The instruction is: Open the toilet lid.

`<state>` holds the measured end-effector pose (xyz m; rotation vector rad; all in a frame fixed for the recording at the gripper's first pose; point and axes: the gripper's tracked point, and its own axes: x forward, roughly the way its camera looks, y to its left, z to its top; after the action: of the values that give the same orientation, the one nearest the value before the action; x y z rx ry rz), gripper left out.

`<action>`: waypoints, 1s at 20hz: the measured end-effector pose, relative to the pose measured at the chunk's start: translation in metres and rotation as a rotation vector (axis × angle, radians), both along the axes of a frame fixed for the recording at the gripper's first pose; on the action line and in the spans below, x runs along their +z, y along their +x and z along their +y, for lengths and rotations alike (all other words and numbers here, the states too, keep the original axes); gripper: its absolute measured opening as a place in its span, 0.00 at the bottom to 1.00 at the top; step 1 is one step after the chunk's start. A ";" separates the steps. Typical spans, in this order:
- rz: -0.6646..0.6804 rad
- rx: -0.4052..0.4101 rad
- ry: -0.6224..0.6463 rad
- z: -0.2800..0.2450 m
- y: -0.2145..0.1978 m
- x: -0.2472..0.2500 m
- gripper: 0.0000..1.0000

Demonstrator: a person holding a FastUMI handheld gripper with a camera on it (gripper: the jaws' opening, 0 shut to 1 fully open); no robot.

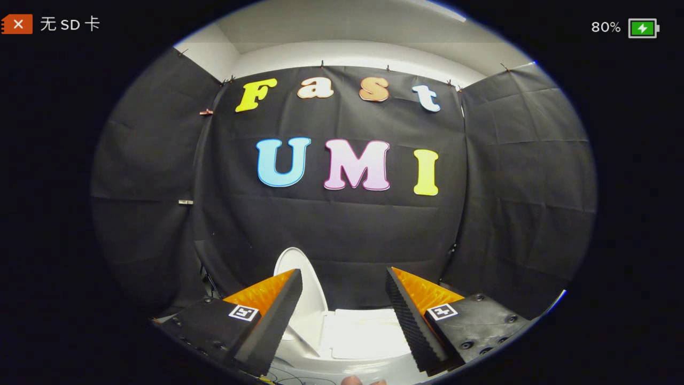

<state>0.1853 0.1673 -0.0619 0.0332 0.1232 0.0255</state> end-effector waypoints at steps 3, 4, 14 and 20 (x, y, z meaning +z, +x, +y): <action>-0.012 -0.017 0.004 -0.016 -0.015 0.007 0.98; -0.020 -0.022 0.003 -0.021 -0.020 0.009 0.98; -0.069 -0.028 -0.009 -0.048 -0.065 0.025 0.98; -0.062 -0.035 -0.010 -0.056 -0.077 0.021 0.98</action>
<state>0.1087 0.1114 -0.0410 0.0241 0.0605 -0.0094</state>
